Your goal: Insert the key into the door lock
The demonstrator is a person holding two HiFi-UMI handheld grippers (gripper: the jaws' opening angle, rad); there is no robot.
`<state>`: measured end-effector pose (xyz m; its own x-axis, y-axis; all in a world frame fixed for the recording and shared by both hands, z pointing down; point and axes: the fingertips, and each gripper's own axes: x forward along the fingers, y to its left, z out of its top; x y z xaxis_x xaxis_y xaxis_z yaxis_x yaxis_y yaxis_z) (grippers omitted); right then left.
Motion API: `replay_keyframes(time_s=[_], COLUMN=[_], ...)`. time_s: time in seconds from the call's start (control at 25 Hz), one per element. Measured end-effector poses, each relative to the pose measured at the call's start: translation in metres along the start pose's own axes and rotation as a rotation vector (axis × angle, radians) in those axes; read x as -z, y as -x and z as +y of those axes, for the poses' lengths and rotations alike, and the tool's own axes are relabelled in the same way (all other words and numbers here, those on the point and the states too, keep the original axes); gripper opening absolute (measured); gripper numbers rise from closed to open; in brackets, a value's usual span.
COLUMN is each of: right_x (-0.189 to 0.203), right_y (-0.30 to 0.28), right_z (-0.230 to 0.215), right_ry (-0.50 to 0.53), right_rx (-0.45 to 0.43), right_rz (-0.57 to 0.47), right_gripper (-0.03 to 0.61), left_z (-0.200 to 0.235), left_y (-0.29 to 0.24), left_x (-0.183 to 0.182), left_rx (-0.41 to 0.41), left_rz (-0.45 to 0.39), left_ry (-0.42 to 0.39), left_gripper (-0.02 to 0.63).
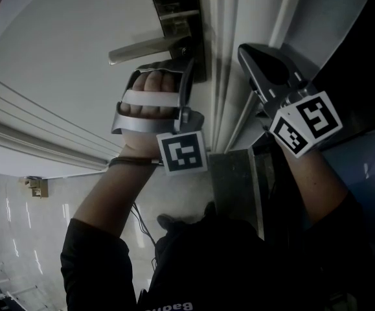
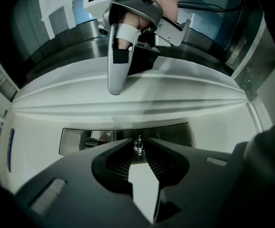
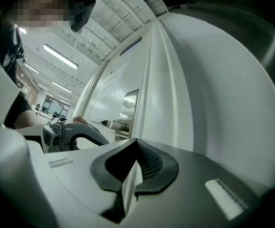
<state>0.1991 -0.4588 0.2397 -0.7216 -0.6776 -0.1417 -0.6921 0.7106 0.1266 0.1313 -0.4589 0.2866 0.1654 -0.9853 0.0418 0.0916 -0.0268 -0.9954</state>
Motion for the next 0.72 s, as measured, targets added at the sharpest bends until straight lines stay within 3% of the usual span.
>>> replay_keyframes(time_s=[0.72], right_x=[-0.003], right_y=[0.002], right_z=[0.017], right_ry=[-0.008], right_rx=[0.003], right_rz=[-0.013], right_gripper=[0.003], left_z=[0.001], left_y=[0.028], left_x=[0.006], left_rx=[0.006], left_rz=[-0.008], left_ry=[-0.008], left_gripper=[0.097])
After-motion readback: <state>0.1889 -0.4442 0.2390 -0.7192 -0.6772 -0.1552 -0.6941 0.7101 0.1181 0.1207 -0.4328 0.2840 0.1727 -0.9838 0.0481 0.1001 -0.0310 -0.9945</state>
